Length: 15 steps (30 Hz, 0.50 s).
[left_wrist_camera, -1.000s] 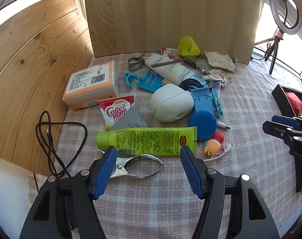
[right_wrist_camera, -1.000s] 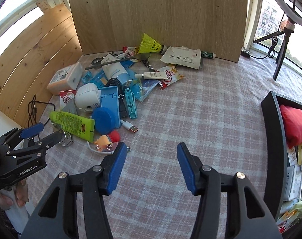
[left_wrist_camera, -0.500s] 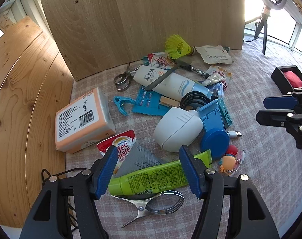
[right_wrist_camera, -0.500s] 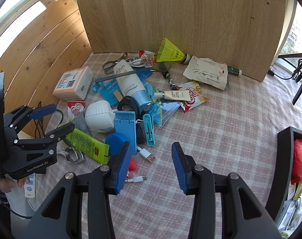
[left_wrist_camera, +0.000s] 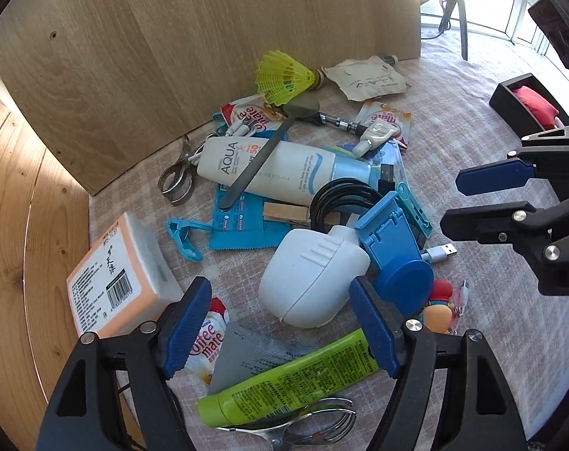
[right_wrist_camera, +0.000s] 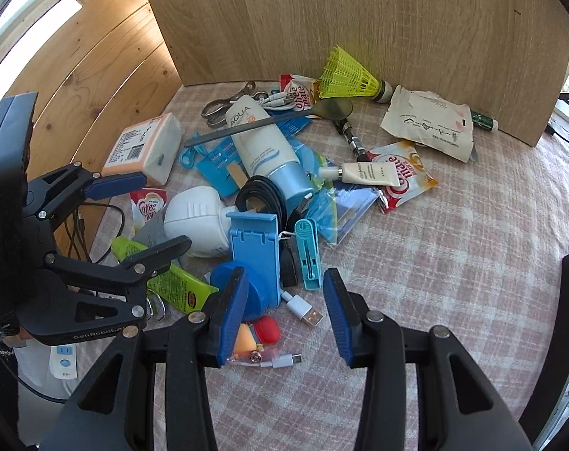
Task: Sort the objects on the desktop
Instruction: 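Reach the left tool to the white plastic device and grasp it, then carry the white device into the black tray and open the left tool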
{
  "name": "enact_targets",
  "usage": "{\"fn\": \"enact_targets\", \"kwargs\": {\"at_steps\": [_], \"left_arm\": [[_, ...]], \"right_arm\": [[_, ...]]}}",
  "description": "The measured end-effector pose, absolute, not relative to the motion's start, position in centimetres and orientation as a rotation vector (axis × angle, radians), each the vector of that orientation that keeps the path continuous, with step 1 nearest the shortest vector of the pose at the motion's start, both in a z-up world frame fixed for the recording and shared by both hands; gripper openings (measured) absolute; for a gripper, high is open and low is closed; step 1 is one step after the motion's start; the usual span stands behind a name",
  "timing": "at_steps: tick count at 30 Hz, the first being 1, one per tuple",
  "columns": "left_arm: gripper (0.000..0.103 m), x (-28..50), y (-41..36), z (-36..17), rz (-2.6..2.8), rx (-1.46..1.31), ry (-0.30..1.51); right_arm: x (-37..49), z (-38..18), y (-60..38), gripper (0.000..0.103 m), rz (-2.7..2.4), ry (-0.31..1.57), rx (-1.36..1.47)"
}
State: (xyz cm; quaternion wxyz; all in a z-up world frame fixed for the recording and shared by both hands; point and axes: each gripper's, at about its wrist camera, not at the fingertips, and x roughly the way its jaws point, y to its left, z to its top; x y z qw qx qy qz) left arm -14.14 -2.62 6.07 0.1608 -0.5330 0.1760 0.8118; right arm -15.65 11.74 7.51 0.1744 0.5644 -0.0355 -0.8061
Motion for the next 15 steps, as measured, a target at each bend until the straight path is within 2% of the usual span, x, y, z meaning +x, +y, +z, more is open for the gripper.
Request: {"fn": "enact_targets", "kwargs": {"at_steps": [6, 8, 10, 12, 15], "left_arm": [[0.076, -15.0, -1.8, 4.8, 2.233, -1.541, 0.460], [0.071, -15.0, -1.6, 4.5, 2.206, -1.545, 0.420], [0.056, -15.0, -1.6, 4.3, 2.180, -1.549, 0.368], [0.048, -14.9, -1.5, 4.2, 2.167, -1.557, 0.319], [0.047, -14.4, -1.5, 4.2, 2.199, -1.551, 0.305]], "right_arm": [[-16.2, 7.3, 12.5, 0.041, -2.286, -0.132, 1.610], [-16.2, 7.1, 12.7, 0.041, -2.286, -0.142, 1.615], [-16.1, 6.9, 12.9, 0.041, -2.289, -0.149, 1.624], [-15.9, 6.9, 13.2, 0.041, -2.299, -0.151, 1.624], [-15.2, 7.4, 13.9, 0.041, -2.324, -0.161, 1.611]]}}
